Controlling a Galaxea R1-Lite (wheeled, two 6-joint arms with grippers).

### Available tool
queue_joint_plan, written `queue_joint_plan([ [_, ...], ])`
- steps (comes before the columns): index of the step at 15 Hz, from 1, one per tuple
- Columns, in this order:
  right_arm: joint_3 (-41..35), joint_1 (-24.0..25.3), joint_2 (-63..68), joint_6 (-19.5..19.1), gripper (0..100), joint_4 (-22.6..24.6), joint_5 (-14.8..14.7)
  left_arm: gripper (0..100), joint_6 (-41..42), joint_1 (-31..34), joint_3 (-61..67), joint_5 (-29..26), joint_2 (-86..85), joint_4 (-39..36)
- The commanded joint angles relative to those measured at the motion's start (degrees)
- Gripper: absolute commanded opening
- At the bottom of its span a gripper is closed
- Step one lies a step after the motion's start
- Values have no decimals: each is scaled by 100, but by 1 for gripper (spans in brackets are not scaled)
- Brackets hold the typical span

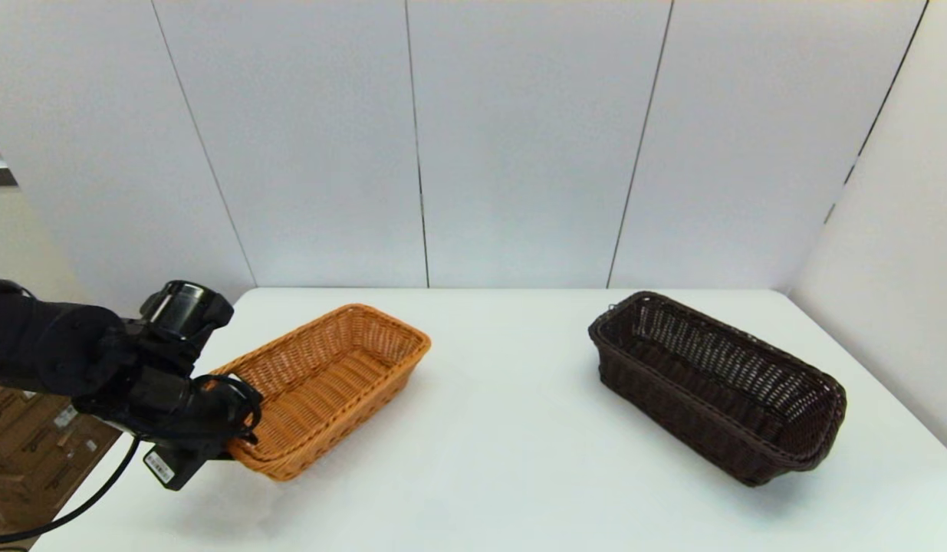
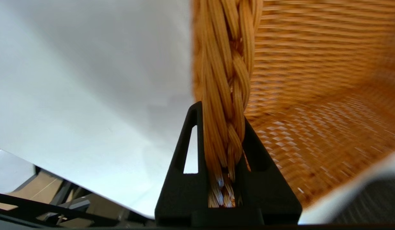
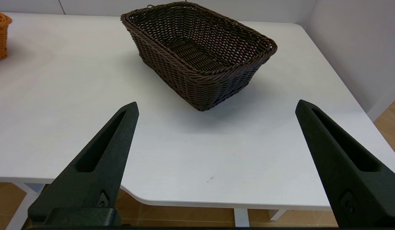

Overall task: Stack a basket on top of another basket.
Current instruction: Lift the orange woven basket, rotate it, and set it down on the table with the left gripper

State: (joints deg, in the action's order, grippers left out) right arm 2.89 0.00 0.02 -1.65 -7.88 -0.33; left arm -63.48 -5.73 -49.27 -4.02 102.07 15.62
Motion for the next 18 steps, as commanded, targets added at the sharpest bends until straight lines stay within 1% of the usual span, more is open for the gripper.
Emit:
queue_joint_plan([
  [1,1,0,-11,-20,100,-4,-2,0,63,2,-3,-336,-741,-32],
  [4,1,0,-11,-46,100,-4,-2,0,195,-7,-21,-723,-1137,-41],
  [7,1,0,-11,-55,100,-4,-2,0,837,-51,-38,-1127,-1436,-24],
  [9,1,0,-11,-64,100,-4,-2,0,1426,-262,-47,-1162,-1383,-6],
  [13,1,0,-11,-73,100,-4,-2,0,2472,-895,-109,-1101,-1277,20],
  [15,1,0,-11,-82,100,-4,-2,0,2841,-1106,-205,-1092,-1102,187],
  [18,1,0,-11,-90,100,-4,-2,0,3236,-1185,-425,-1109,-645,214],
])
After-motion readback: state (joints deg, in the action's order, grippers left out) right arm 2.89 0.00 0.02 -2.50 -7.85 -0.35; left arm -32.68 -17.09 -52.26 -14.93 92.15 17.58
